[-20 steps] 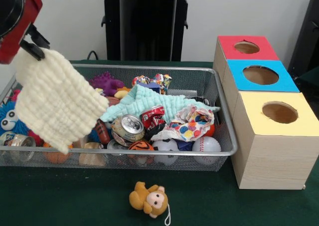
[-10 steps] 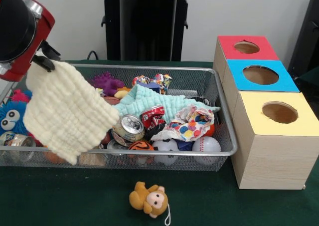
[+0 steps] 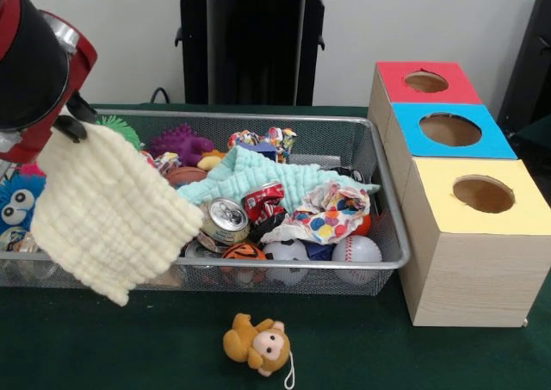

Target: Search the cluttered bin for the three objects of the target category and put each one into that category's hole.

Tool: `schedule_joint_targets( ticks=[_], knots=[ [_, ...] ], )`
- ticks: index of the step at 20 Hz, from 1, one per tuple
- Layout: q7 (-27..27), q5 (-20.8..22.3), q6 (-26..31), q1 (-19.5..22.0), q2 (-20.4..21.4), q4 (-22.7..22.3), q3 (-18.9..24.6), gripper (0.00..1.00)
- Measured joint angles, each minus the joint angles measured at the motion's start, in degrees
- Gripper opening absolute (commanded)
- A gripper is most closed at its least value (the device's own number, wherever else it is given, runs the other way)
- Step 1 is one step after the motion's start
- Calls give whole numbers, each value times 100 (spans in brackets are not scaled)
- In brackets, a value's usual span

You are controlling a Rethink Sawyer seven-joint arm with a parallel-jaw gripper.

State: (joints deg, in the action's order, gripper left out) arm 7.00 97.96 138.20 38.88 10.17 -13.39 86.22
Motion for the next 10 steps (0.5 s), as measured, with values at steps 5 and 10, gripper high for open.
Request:
schedule_joint_targets(
  ticks=[5, 10],
  knots=[
    [-749, 999, 0, -1, -1, 2, 404, 0],
    [-1018, 1507, 0, -3, -1, -3, 639, 0]
  ],
)
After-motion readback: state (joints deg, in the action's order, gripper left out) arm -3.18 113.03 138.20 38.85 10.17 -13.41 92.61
